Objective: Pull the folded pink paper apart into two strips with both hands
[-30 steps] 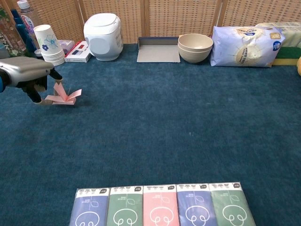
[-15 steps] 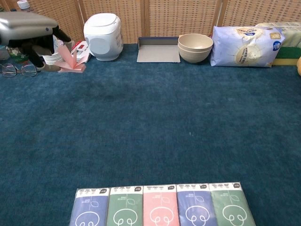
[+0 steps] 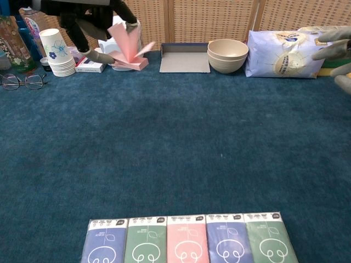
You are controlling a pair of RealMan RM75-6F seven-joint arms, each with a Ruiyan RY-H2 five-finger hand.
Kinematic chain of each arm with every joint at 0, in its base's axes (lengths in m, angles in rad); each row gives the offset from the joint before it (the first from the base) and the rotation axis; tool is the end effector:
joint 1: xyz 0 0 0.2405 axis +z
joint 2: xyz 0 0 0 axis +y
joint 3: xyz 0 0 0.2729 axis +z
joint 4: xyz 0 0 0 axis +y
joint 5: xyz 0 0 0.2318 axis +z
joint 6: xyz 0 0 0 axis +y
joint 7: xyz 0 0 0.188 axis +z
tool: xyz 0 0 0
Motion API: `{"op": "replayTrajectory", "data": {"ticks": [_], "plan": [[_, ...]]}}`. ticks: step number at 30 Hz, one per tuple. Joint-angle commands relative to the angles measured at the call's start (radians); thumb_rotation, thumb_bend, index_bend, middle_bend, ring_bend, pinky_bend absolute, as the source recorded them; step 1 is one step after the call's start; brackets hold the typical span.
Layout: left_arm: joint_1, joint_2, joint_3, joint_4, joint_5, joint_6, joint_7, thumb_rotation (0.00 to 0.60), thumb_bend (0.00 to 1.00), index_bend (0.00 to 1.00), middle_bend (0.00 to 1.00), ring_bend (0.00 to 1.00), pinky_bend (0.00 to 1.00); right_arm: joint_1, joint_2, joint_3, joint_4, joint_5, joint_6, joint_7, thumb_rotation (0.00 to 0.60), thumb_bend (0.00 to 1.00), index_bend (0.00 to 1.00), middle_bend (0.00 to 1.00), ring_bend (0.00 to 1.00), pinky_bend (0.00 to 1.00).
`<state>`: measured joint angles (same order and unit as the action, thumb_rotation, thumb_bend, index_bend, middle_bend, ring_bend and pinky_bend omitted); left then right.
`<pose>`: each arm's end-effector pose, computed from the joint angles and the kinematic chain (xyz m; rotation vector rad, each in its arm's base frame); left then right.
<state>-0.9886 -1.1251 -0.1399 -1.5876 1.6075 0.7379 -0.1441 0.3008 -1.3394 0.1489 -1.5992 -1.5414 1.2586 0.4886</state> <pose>-0.0651 0.4206 0.0381 -2.3327 -0.5736 -0.9712 -0.2427 -0.3054 0.0495 1.3791 -1.4402 1.4810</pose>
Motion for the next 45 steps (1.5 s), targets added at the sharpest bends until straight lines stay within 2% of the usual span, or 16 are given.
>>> {"op": "replayTrajectory", "data": {"ticks": [1, 6, 9, 12, 14, 16, 17, 19, 21, 25, 29, 45], "plan": [[-0.044, 0.001, -0.010, -0.033, 0.017, -0.035, -0.010, 0.600, 0.47, 0.70, 1.00, 1.00, 0.95, 0.033, -0.034, 0.006, 0.020, -0.010, -0.022, 0.074, 0.600, 0.48, 0.12, 0.24, 0.16, 0.25], [-0.091, -0.014, -0.020, -0.055, 0.010, -0.072, 0.009, 0.600, 0.47, 0.70, 1.00, 1.00, 0.95, 0.066, -0.070, 0.003, 0.056, -0.017, -0.037, 0.162, 0.600, 0.48, 0.11, 0.25, 0.19, 0.28], [-0.112, -0.023, -0.024, -0.061, -0.003, -0.090, 0.020, 0.600, 0.47, 0.70, 1.00, 1.00, 0.95, 0.079, -0.087, -0.002, 0.082, -0.017, -0.045, 0.201, 0.600, 0.48, 0.11, 0.30, 0.27, 0.34], [-0.127, -0.031, -0.026, -0.065, -0.013, -0.101, 0.032, 0.600, 0.47, 0.71, 1.00, 1.00, 0.95, 0.088, -0.105, -0.007, 0.114, -0.015, -0.046, 0.231, 0.600, 0.48, 0.13, 0.47, 0.48, 0.53], [-0.134, -0.034, -0.026, -0.065, -0.019, -0.106, 0.037, 0.600, 0.47, 0.71, 1.00, 1.00, 0.95, 0.092, -0.114, -0.010, 0.134, -0.017, -0.044, 0.253, 0.600, 0.48, 0.16, 0.68, 0.71, 0.71], [-0.140, -0.036, -0.027, -0.065, -0.025, -0.109, 0.041, 0.600, 0.47, 0.71, 1.00, 1.00, 0.95, 0.095, -0.121, -0.016, 0.152, -0.022, -0.041, 0.279, 0.600, 0.48, 0.21, 0.83, 0.86, 0.86], [-0.145, -0.038, -0.027, -0.064, -0.029, -0.113, 0.042, 0.600, 0.47, 0.71, 1.00, 1.00, 0.95, 0.098, -0.124, -0.020, 0.164, -0.027, -0.039, 0.298, 0.600, 0.47, 0.25, 0.89, 0.92, 0.92], [-0.153, -0.043, -0.027, -0.061, -0.036, -0.120, 0.046, 0.600, 0.47, 0.71, 1.00, 1.00, 0.95, 0.105, -0.127, -0.029, 0.177, -0.038, -0.039, 0.348, 0.600, 0.46, 0.29, 0.97, 0.98, 0.98], [-0.162, -0.049, -0.025, -0.056, -0.042, -0.128, 0.050, 0.600, 0.47, 0.71, 1.00, 1.00, 0.95, 0.113, -0.128, -0.037, 0.187, -0.052, -0.037, 0.403, 0.600, 0.44, 0.33, 1.00, 1.00, 1.00], [-0.177, -0.059, -0.023, -0.047, -0.055, -0.145, 0.058, 0.600, 0.47, 0.71, 1.00, 1.00, 0.95, 0.122, -0.130, -0.045, 0.191, -0.072, -0.017, 0.471, 0.600, 0.42, 0.39, 1.00, 1.00, 1.00], [-0.188, -0.068, -0.025, -0.041, -0.068, -0.151, 0.062, 0.600, 0.47, 0.71, 1.00, 1.00, 0.95, 0.135, -0.123, -0.054, 0.180, -0.092, -0.009, 0.510, 0.600, 0.42, 0.41, 1.00, 1.00, 1.00], [-0.217, -0.102, -0.021, -0.021, -0.096, -0.160, 0.081, 0.600, 0.47, 0.71, 1.00, 1.00, 0.95, 0.214, -0.082, -0.106, 0.095, -0.173, -0.038, 0.545, 0.600, 0.42, 0.28, 1.00, 1.00, 1.00]]}}
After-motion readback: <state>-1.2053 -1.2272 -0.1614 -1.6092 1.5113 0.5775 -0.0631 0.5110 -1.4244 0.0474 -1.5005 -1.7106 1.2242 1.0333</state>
